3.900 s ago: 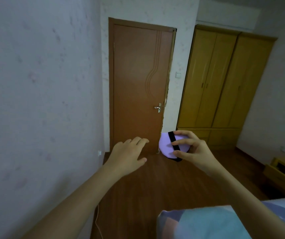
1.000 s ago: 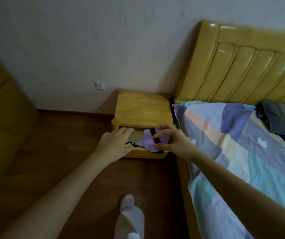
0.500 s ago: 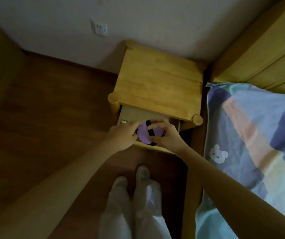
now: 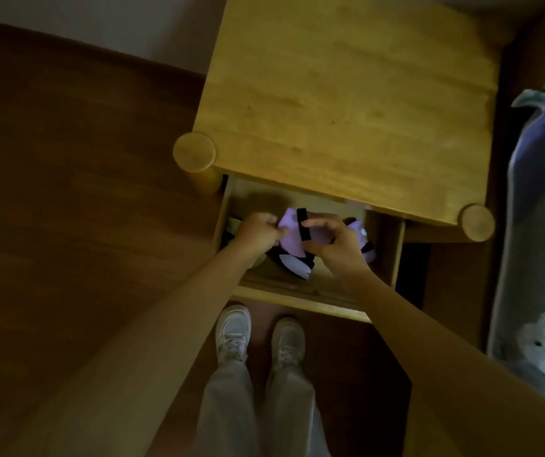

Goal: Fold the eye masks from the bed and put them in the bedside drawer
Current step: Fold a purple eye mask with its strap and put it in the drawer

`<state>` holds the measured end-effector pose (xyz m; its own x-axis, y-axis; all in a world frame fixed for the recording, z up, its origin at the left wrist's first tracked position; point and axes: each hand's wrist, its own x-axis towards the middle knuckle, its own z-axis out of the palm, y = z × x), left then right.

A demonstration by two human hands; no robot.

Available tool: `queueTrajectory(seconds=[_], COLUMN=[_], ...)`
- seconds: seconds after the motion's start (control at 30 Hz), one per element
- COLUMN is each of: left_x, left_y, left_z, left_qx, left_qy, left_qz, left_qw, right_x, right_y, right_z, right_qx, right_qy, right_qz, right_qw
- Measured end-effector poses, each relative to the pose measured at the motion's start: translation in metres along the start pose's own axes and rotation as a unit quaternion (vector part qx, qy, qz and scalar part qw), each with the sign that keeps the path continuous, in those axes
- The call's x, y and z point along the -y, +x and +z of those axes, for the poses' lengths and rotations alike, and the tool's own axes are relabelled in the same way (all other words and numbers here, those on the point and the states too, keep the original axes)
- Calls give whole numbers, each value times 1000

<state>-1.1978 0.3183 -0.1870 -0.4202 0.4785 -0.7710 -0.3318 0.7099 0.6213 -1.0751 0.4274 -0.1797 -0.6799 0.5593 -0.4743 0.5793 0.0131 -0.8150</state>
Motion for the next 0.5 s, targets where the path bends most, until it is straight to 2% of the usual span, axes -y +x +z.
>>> queueTrajectory(seconds=[0.13, 0.23, 0.37, 0.43, 0.5], left_x=[6, 12, 16, 15, 18], left_y=[44, 66, 78, 81, 82], left_z=[6, 15, 34, 42, 46], left_qx=[-54, -80, -119, -104, -91], left_qy=[-5, -8, 9, 27, 90], left_qz=[-10, -2, 82, 111, 138], left_qw=[998, 997, 989, 988, 982], right_x=[-23, -34, -39, -41, -47], right_y=[31, 42, 53, 59, 65], right_z=[10, 12, 11, 10, 7], right_qx=[-31, -33, -11, 12, 35], right_qy=[-79, -96, -136, -173, -223], right_qz=[-28, -48, -55, -67, -61], right_qw=[996, 994, 989, 983, 972])
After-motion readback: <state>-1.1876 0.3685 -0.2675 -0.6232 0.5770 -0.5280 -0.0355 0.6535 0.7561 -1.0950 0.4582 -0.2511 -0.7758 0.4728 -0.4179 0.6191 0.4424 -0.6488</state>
